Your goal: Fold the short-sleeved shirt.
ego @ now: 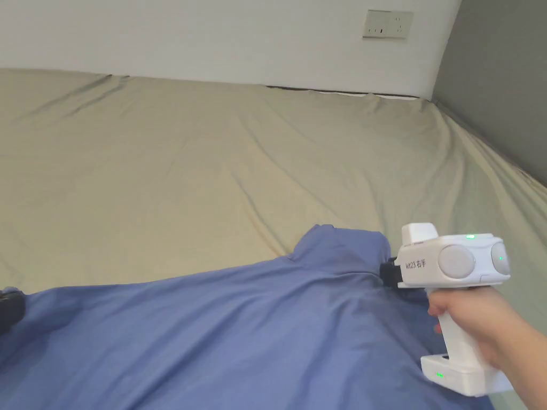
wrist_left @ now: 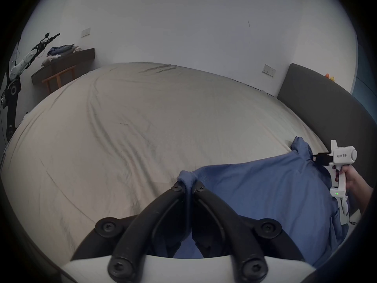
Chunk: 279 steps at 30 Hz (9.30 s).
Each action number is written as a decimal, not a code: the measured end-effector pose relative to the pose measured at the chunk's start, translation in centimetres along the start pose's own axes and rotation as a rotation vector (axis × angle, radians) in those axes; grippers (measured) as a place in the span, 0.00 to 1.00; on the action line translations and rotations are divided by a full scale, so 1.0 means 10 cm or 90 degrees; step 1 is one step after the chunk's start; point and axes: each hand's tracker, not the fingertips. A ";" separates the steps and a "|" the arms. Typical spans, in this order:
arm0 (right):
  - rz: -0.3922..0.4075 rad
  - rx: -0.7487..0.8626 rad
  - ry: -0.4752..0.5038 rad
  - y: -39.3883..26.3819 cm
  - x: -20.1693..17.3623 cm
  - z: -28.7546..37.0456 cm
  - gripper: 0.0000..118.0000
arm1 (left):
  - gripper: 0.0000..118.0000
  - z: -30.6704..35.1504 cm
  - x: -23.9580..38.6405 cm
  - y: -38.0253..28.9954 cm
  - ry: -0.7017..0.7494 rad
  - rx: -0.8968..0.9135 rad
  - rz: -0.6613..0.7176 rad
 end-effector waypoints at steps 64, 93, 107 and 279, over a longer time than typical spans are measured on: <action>0.036 0.629 -0.180 3.74 -0.16 3.75 0.05 | 0.02 1.62 0.22 4.13 0.141 0.447 -0.012; 0.038 0.412 -0.123 1.71 -0.04 2.12 0.05 | 0.02 0.62 -0.08 2.20 0.102 0.231 -0.074; 0.018 0.324 -0.056 -0.93 -0.36 2.97 0.05 | 0.02 1.75 -0.28 -0.08 0.045 0.172 -0.013; -0.005 0.093 0.004 -2.54 -0.52 3.13 0.01 | 0.00 2.27 -0.19 -1.71 -0.014 -0.006 -0.069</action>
